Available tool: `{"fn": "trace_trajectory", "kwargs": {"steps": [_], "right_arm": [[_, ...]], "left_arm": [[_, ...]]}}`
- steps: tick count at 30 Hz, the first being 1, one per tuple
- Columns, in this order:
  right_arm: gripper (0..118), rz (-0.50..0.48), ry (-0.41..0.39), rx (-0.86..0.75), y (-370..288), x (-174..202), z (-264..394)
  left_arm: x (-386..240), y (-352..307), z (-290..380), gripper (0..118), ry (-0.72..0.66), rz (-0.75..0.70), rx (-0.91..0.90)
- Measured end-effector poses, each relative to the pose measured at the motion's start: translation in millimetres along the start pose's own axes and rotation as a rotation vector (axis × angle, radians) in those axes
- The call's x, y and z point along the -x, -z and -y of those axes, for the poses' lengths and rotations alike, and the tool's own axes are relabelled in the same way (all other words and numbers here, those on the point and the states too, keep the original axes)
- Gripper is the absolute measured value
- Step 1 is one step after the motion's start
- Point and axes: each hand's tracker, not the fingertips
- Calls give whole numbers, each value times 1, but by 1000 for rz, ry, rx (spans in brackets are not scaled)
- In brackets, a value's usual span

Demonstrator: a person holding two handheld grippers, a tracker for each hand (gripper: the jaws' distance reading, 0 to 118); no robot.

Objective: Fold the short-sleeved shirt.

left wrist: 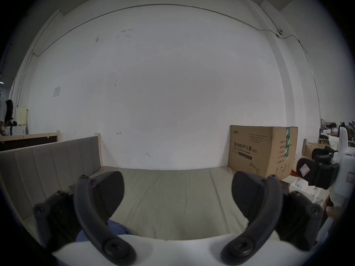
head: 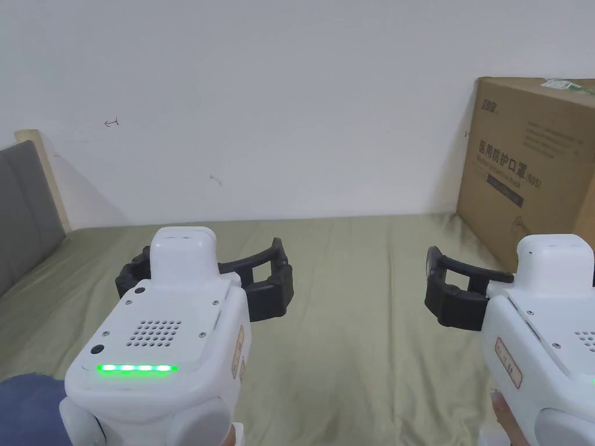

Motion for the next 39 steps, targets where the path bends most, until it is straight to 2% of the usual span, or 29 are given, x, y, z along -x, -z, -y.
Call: {"fn": "trace_trajectory", "kwargs": {"steps": [1, 2, 3, 4, 5, 6, 7, 9, 14, 17, 21, 27, 30, 34, 37, 39], "right_arm": [[112, -1, -5, -7, -2, 0, 0], [88, -9, -8, -19, -5, -1, 0], [40, -33, -1, -40, -7, -1, 0], [0, 2, 5, -28, -6, -2, 0], [0, 53, -9, -13, -7, -2, -2], [0, 26, 59, -15, -9, -6, -2], [0, -6, 81, 15, -9, -10, -4], [0, 31, 44, 45, -6, -14, -2], [0, 29, 44, 50, -11, -22, 0], [0, 7, 45, 55, -6, -14, 5], [0, -162, 95, 50, 11, 37, 8], [0, -500, 72, 106, 23, 161, 9], [0, -617, 50, 96, 19, 204, 8], [0, -671, 32, 90, 19, 231, 5], [0, -698, 46, 119, 24, 229, 5], [0, -728, 84, 192, 32, 221, 8]], "left_arm": [[0, -2, 1, 105, -2, 25, -11], [-1, -4, 1, 78, -8, 50, -17], [-3, -4, 1, 44, -6, 41, -13], [-6, -2, 1, 9, -1, 28, 4], [-8, 0, 2, 0, 14, -3, 22], [-9, -1, 5, 0, 8, -32, 8], [-9, 0, 5, 0, 3, -31, 9], [-6, 2, 5, 0, -17, -29, 17], [-2, 6, 8, 0, -40, -17, 49], [13, 0, 12, 0, -56, -19, 81], [62, -35, 15, 0, 30, -140, 81], [160, -108, 7, 0, 4, -486, 70], [188, -134, 5, 0, -14, -583, 70], [205, -149, 4, 0, -26, -605, 80], [210, -145, 1, 0, -12, -589, 85], [227, -128, 0, 0, -25, -537, 166]]}}
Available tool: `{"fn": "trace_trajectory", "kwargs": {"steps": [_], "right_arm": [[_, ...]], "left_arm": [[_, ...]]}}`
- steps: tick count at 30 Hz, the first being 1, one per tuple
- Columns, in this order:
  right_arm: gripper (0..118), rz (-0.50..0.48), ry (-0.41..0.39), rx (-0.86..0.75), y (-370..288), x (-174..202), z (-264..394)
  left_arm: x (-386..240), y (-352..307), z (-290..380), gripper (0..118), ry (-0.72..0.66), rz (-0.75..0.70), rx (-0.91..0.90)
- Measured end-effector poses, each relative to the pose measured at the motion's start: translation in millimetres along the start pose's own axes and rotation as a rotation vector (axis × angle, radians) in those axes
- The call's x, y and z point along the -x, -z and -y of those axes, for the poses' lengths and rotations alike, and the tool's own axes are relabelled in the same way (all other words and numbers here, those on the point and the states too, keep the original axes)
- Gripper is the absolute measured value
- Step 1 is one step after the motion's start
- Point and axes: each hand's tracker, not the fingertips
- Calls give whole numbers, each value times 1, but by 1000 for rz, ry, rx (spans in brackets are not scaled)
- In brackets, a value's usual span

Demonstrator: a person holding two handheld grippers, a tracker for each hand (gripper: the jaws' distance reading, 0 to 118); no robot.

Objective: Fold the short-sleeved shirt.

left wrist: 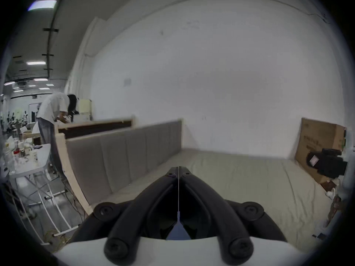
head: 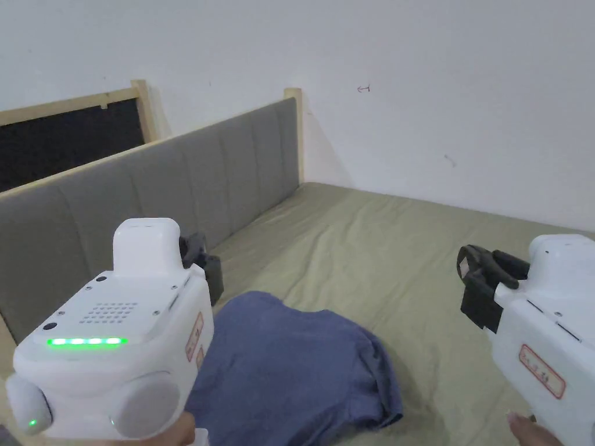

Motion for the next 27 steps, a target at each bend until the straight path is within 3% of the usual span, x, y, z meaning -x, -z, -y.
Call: {"fn": "trace_trajectory", "kwargs": {"steps": [2, 5, 7, 8, 9, 10, 18, 20, 21, 23, 27], "right_arm": [[0, 13, 37, 55, 0, -16, 5], [0, 78, 80, 114, -3, -43, 19], [0, 116, 80, 161, -3, -60, 30], [0, 133, 73, 184, -3, -67, 35], [0, 153, 65, 210, -2, -75, 41], [0, 170, 57, 232, -1, -81, 47], [0, 227, 114, 351, 12, -118, 78], [0, 228, 127, 368, 16, -123, 84], [0, 227, 130, 377, 19, -124, 87], [0, 226, 132, 388, 22, -124, 91], [0, 203, 150, 397, 26, -121, 94]], "left_arm": [[9, 41, 1, 0, -1, 93, 259], [26, 122, 42, 0, -156, 334, 650], [29, 168, 82, 3, -152, 305, 840], [29, 184, 97, 36, -118, 270, 891], [28, 201, 115, 77, -78, 219, 928], [29, 216, 132, 100, -52, 161, 973], [35, 296, 241, 105, -199, 193, 1197], [25, 291, 251, 118, -134, 228, 1138], [14, 285, 254, 118, -67, 251, 1139], [-4, 281, 258, 118, 83, 147, 1112], [-10, 270, 251, 117, 72, 115, 1083]]}}
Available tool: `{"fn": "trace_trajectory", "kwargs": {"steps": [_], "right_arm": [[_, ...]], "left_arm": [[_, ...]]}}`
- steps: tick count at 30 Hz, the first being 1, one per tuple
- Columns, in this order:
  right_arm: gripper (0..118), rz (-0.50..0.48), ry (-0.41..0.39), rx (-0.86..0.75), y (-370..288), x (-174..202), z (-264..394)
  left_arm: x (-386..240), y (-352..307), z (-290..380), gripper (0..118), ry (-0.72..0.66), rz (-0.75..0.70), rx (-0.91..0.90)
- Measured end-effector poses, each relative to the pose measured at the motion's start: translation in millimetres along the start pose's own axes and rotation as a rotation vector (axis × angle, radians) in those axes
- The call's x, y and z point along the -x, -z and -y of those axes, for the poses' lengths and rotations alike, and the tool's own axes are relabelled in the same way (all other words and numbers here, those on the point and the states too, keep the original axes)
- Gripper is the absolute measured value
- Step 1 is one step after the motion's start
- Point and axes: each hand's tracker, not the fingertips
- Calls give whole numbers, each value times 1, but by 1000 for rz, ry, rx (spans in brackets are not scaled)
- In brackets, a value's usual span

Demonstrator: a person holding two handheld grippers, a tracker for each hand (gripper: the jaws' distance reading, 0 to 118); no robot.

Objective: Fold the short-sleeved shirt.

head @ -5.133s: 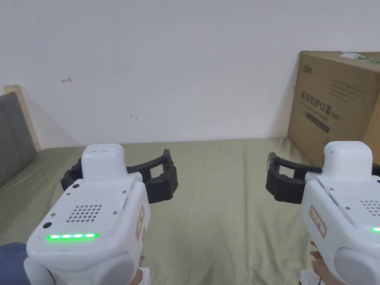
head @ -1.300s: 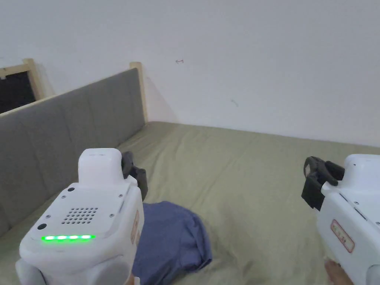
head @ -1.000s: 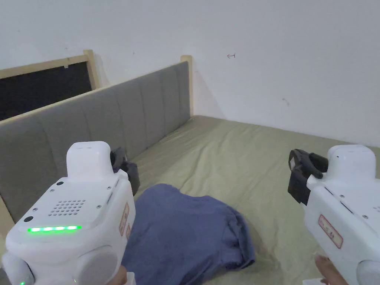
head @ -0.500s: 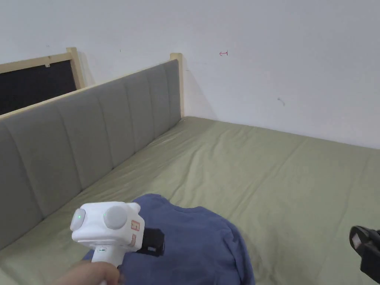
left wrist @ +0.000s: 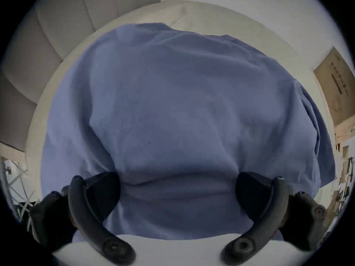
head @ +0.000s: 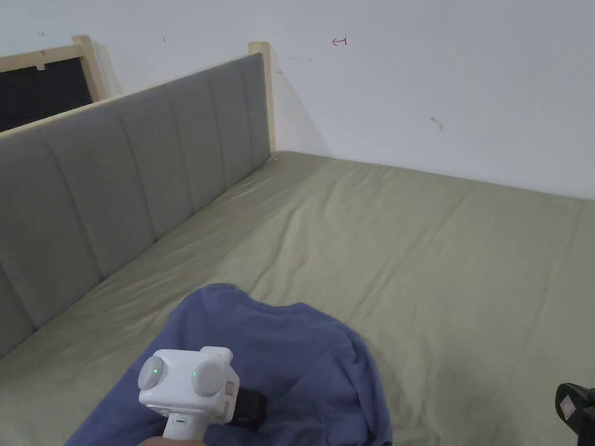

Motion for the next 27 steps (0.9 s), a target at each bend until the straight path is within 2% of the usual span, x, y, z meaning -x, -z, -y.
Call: {"fn": "trace_trajectory", "kwargs": {"steps": [1, 2, 3, 4, 5, 6, 7, 9, 10, 13, 16, 18, 21, 23, 27], "right_arm": [[0, -6, -2, 3, 0, 1, 0], [0, -11, -7, 4, -1, 2, -1], [0, -16, -13, 3, -4, 3, 0], [0, -18, -17, 1, -7, 4, -1], [0, -20, -19, -3, -10, 3, -1], [0, -23, -20, -8, -14, 3, -1], [0, -24, -20, -12, -19, 3, -2], [0, -22, -19, -18, -27, 0, -3], [0, -19, -18, -22, -31, -1, -3], [0, -4, -15, -43, -46, -8, -5], [0, 10, -6, -77, -65, -14, -10], [0, 18, 5, -124, -80, -19, -14], [0, 11, 13, -218, -108, -26, -20], [0, 34, -7, -260, -127, -28, -26], [0, 92, -82, -346, -170, -35, -38]], "left_arm": [[3, -6, 4, 113, 2, 9, -24], [6, -11, 6, 104, 14, 8, -45], [8, -20, 11, 89, 22, 18, -91], [10, -29, 14, 62, 24, 17, -135], [12, -38, 18, 10, 20, 5, -176], [18, -47, 21, 0, 19, 10, -205], [21, -57, 24, 0, 25, -33, -232], [36, -80, 27, 0, 0, 27, -277], [39, -95, 28, 0, -6, 11, -311], [40, -153, 28, 0, 52, -58, -461], [29, -216, 26, 0, 111, -24, -581], [12, -262, 22, 0, 163, 35, -667], [-34, -330, 20, 0, 311, 101, -804], [-68, -368, 18, 0, 375, 169, -875], [-139, -427, 16, 0, 453, 409, -970]]}}
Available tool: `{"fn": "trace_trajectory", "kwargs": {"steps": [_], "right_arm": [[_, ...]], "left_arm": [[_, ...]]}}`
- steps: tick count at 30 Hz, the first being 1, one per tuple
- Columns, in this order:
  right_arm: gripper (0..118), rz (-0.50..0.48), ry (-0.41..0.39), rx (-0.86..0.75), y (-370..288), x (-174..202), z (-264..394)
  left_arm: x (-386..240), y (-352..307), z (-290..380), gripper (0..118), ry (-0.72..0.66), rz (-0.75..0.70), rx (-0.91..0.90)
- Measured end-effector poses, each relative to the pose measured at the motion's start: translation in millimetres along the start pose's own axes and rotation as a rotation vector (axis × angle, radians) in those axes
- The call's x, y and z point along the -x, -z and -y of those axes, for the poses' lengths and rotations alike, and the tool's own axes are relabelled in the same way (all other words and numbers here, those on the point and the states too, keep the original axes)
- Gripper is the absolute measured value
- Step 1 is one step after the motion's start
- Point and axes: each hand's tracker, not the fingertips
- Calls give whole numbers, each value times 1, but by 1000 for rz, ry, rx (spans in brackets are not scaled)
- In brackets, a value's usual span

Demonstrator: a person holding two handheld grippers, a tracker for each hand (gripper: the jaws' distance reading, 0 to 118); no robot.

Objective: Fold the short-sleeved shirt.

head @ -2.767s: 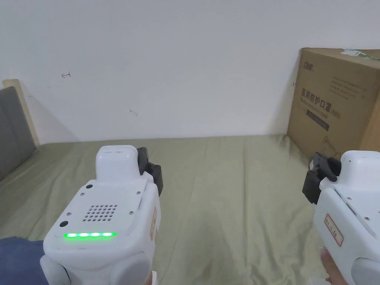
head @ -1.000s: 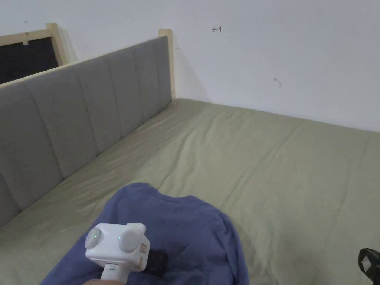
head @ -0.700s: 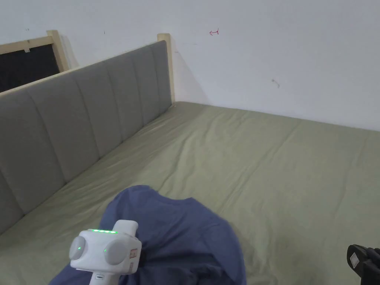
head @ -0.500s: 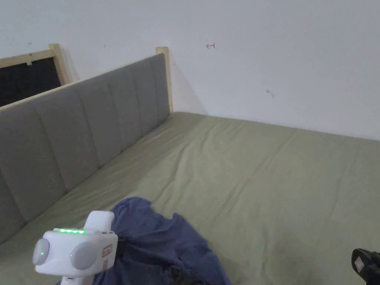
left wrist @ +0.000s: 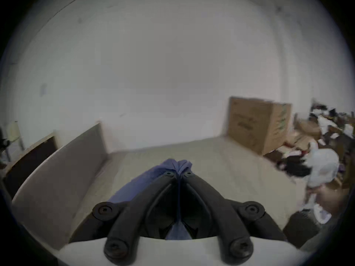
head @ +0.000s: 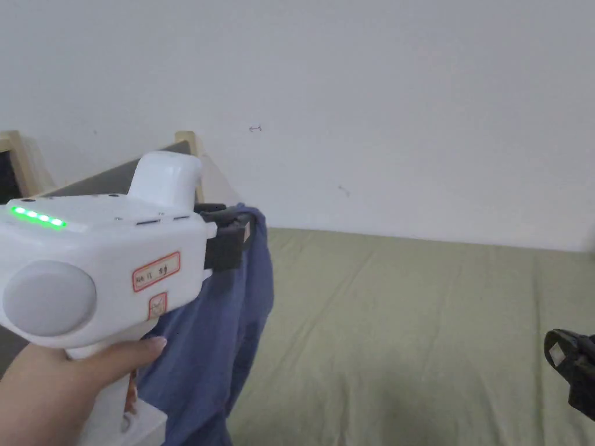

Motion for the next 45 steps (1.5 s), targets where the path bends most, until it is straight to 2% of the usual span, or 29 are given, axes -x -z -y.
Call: {"fn": "trace_trajectory", "kwargs": {"steps": [5, 9, 11, 13, 17, 19, 21, 22, 23, 24, 29, 32, 34, 37, 41, 42, 43, 45], "right_arm": [[0, 71, 28, -59, -48, -27, -17], [0, 176, 72, -88, -76, -59, -14], [0, 217, 103, -82, -84, -74, -8], [0, 245, 144, -59, -88, -89, 3], [0, 273, 195, 26, -81, -110, 32], [0, 287, 214, 83, -75, -117, 47], [0, 289, 234, 117, -71, -122, 60], [0, 287, 244, 124, -69, -124, 66], [0, 284, 252, 130, -68, -126, 69], [0, 283, 258, 140, -66, -127, 73], [0, 279, 262, 160, -58, -125, 73], [0, 266, 247, 115, -57, -118, 60], [0, 263, 220, 51, -58, -111, 47], [0, 279, 171, -58, -60, -98, 30], [0, 347, 109, -206, -62, -81, 12], [0, 370, 105, -236, -61, -77, 10], [0, 403, 89, -257, -60, -73, 9], [0, 458, 51, -291, -58, -67, 9]], "left_arm": [[-79, 37, -36, 0, -11, 260, -26], [-136, 98, -23, 1, 3, 350, 85], [-158, 140, 0, 1, -4, 406, 210], [-184, 190, 39, 1, -48, 456, 430], [-221, 270, 141, 1, -208, 517, 848], [-236, 290, 193, 7, -274, 509, 989], [-242, 297, 224, 13, -299, 482, 1045], [-243, 301, 235, 35, -305, 468, 1058], [-241, 298, 240, 81, -313, 466, 1060], [-236, 296, 242, 100, -347, 469, 1043], [-200, 273, 202, 97, -401, 483, 887], [-168, 234, 154, 97, -327, 400, 633], [-151, 195, 125, 97, -265, 287, 374], [-132, 137, 103, 98, -271, 83, 27], [-127, 84, 103, 96, -239, -103, -272], [-128, 77, 106, 92, -225, -140, -295], [-129, 72, 109, 80, -225, -168, -314], [-130, 65, 114, 23, -227, -170, -315]]}}
